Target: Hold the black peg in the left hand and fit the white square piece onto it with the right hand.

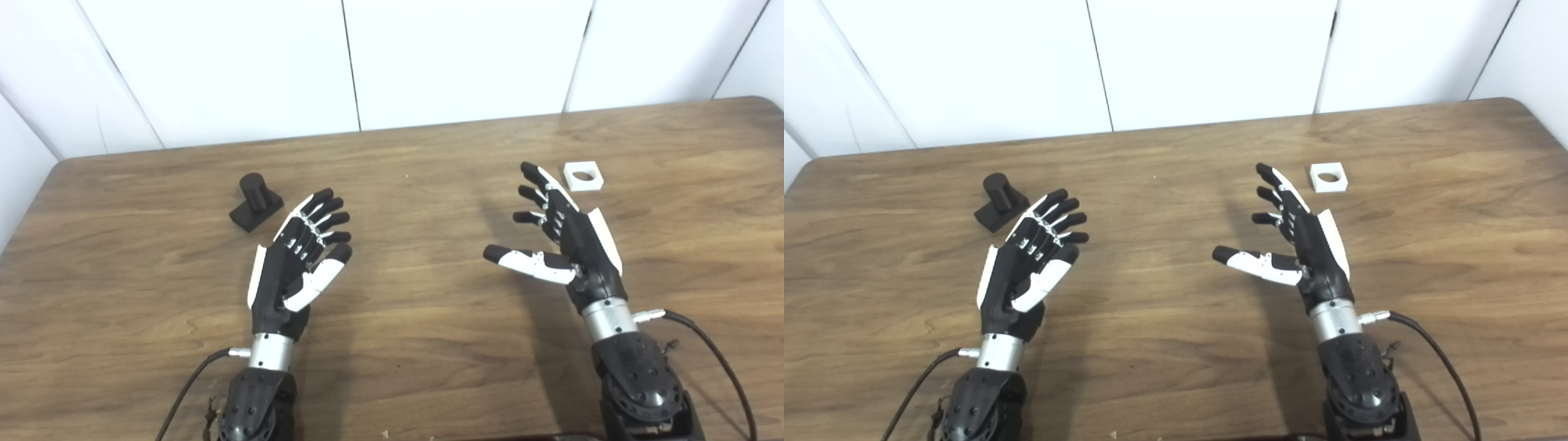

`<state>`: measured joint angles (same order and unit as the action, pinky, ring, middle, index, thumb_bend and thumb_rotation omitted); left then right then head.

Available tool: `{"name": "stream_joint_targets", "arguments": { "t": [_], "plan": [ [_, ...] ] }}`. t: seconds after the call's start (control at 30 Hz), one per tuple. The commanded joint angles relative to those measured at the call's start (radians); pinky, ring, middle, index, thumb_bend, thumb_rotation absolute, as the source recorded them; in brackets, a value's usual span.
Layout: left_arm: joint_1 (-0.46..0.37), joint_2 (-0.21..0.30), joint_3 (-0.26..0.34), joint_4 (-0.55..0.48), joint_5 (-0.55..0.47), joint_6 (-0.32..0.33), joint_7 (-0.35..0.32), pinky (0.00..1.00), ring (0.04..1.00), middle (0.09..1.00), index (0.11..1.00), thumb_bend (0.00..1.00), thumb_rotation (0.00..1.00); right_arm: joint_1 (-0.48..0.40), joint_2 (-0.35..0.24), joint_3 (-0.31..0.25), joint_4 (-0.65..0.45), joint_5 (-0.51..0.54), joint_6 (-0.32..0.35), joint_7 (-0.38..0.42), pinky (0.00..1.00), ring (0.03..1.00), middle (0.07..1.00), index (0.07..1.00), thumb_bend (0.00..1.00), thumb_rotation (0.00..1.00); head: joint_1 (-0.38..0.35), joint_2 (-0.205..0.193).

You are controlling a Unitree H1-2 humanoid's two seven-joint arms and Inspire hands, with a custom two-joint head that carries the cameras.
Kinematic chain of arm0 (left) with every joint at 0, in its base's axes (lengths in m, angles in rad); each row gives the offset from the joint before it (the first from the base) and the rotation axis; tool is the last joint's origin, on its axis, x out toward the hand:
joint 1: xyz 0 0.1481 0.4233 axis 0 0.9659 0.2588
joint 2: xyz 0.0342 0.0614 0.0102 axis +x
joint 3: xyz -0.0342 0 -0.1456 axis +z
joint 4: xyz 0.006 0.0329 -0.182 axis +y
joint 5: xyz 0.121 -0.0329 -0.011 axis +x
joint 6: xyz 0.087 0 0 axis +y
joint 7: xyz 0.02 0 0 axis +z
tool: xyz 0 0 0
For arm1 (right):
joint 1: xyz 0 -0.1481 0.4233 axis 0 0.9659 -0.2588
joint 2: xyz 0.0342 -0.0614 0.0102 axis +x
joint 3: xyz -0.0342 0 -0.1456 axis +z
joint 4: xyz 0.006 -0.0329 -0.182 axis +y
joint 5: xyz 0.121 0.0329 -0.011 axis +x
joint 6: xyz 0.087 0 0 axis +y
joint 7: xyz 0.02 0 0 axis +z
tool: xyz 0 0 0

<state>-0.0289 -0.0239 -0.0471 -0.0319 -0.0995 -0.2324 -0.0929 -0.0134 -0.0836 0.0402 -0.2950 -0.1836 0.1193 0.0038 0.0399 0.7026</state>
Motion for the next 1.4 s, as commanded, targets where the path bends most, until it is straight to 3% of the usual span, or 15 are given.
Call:
{"name": "stream_joint_targets", "arguments": {
  "t": [0.0,0.13,0.3,0.37,0.47,0.7,1.1,1.27,1.37],
  "plan": [
    [-0.018,0.0,-0.001,-0.023,0.004,-0.012,-0.001,0.64,0.756,0.795,0.801,0.8,0.4,-0.021,0.007,-0.002,-0.031,-0.002,-0.046,-0.01,0.74,0.887,0.932,0.893,0.81,0.28,0.006,0.0],
    [-0.014,-0.009,-0.009,-0.019,0.01,-0.018,-0.001,0.61,0.753,0.793,0.804,0.81,0.41,-0.016,0.003,-0.01,-0.029,0.008,-0.049,-0.011,0.72,0.88,0.927,0.887,0.82,0.28,0.079,-0.02],
    [-0.013,-0.036,-0.031,0.011,0.026,-0.045,0.004,0.6,0.756,0.802,0.806,0.78,0.38,-0.006,-0.024,-0.031,-0.008,0.027,-0.098,-0.004,0.7,0.879,0.93,0.892,0.8,0.29,0.255,-0.061],
    [-0.018,-0.054,-0.038,0.034,0.047,-0.06,0.016,0.58,0.753,0.8,0.8,0.78,0.37,-0.004,-0.039,-0.042,0.001,0.035,-0.104,0.002,0.74,0.884,0.936,0.91,0.77,0.27,0.332,-0.089],
    [-0.031,-0.074,-0.048,0.077,0.081,-0.096,0.029,0.57,0.745,0.799,0.799,0.77,0.37,-0.006,-0.057,-0.052,0.008,0.053,-0.107,0.013,0.78,0.896,0.938,0.918,0.73,0.23,0.391,-0.114],
    [-0.051,-0.09,-0.052,0.126,0.118,-0.138,0.048,0.56,0.729,0.79,0.793,0.75,0.34,-0.005,-0.061,-0.054,0.002,0.027,-0.106,-0.008,0.68,0.83,0.913,0.874,0.76,0.24,0.404,-0.127],
    [-0.045,-0.077,-0.046,0.078,0.119,-0.111,0.052,0.54,0.707,0.788,0.787,0.75,0.35,-0.01,-0.06,-0.055,0.001,0.043,-0.097,-0.002,0.64,0.814,0.91,0.854,0.78,0.25,0.395,-0.12],
    [-0.039,-0.076,-0.026,-0.032,0.165,-0.001,0.084,0.55,0.677,0.743,0.738,0.74,0.32,-0.015,-0.062,-0.055,-0.011,0.041,-0.086,0.0,0.6,0.799,0.9,0.85,0.77,0.25,0.392,-0.118],
    [-0.053,-0.058,-0.016,-0.111,0.244,0.111,0.103,0.55,0.645,0.7,0.695,0.68,0.26,-0.019,-0.065,-0.056,-0.011,0.044,-0.087,0.003,0.59,0.789,0.895,0.848,0.76,0.23,0.392,-0.119]
  ]
}}
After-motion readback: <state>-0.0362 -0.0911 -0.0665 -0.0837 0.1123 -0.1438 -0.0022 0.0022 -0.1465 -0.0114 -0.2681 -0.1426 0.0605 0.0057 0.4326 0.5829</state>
